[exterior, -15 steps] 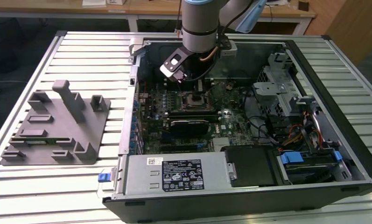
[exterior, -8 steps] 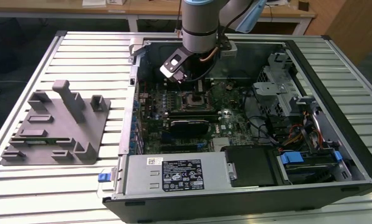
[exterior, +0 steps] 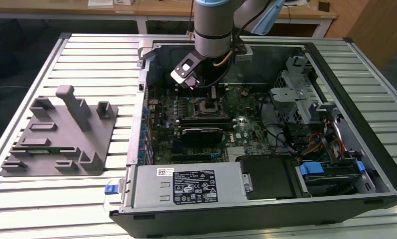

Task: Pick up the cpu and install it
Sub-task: 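Place the cpu into insertion slot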

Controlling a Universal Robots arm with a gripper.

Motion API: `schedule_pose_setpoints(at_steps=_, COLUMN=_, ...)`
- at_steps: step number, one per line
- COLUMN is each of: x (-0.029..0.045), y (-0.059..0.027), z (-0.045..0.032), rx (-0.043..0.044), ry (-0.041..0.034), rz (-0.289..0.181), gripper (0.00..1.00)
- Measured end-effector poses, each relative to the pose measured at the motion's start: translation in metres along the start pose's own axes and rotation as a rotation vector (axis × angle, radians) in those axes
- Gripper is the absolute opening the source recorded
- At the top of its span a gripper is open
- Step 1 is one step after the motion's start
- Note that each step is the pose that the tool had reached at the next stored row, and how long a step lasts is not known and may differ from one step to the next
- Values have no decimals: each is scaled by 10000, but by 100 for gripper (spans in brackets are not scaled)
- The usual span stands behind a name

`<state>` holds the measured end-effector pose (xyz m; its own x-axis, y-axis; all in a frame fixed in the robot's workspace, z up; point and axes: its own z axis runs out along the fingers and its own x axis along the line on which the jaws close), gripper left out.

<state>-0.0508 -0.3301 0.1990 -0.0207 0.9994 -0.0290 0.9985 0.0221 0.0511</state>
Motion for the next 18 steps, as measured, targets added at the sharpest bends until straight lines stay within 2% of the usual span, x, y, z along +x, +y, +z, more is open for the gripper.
schedule_pose_setpoints(at_steps=18, x=1, y=0, z=9, rx=-2, ry=3, rz=0, gripper=11)
